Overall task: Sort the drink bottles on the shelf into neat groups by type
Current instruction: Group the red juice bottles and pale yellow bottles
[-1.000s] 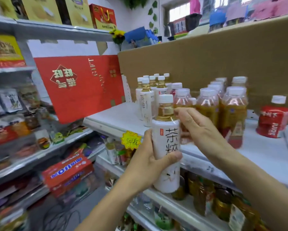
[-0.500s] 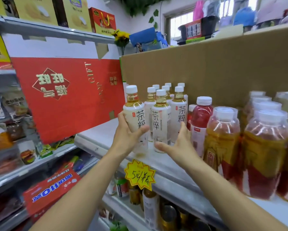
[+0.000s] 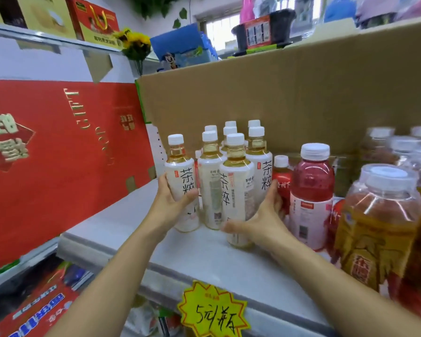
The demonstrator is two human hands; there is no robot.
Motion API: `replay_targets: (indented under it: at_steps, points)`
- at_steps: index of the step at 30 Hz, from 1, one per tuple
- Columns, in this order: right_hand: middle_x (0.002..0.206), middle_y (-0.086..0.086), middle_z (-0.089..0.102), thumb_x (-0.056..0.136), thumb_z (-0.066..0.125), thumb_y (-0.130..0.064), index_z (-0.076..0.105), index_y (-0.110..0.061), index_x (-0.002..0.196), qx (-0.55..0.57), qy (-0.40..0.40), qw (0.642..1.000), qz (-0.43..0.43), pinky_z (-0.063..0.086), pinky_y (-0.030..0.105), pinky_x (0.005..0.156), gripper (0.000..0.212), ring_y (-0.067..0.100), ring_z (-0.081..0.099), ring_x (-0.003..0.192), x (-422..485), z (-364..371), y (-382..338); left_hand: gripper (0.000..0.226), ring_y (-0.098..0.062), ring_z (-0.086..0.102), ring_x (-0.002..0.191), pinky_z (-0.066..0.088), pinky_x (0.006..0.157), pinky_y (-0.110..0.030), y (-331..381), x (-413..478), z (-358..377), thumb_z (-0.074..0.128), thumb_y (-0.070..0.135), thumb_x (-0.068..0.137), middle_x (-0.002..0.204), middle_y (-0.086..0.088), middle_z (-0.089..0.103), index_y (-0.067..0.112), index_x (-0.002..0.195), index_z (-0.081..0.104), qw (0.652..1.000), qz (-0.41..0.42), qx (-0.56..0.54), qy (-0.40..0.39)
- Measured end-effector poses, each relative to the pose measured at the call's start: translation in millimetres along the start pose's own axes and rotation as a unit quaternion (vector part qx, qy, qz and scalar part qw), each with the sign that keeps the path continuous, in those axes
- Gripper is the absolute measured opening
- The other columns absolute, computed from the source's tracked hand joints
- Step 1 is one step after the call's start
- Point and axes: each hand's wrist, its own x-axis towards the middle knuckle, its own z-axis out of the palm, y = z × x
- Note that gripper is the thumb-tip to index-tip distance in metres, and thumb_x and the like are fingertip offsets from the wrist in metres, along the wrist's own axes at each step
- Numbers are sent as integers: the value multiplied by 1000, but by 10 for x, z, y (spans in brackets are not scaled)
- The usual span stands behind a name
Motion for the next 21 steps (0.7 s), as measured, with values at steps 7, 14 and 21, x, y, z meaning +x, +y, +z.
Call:
replay_targets:
  at_steps: [7,14,21]
  points:
    - [162,-1,-17,51,95,-42,-37,-25,145,-12,35,999,7,-3,39,121,162,19,-15,149,156,240,-117,94,-5,55,123,42,110,-43,-114,323,-196,69,44,77,136,11,56,29,151,13,994,-3,-14,-105]
    - [160,-6,-22,55,92,-46,-41,-30,142,-5,65,998,9,-4,42,121,160,18,-19,148,315,484,-181,77,-1,58,117,54,83,-19,-265,593,-354,68,27,89,131,13,58,28,150,20,992,17,-40,-120]
    - [161,-9,-6,45,89,-58,-30,-43,144,-8,94,995,5,9,50,122,156,18,-5,150,388,582,-162,77,-4,51,121,47,95,-25,-380,708,-371,64,19,94,133,15,51,41,147,12,987,25,-40,-155]
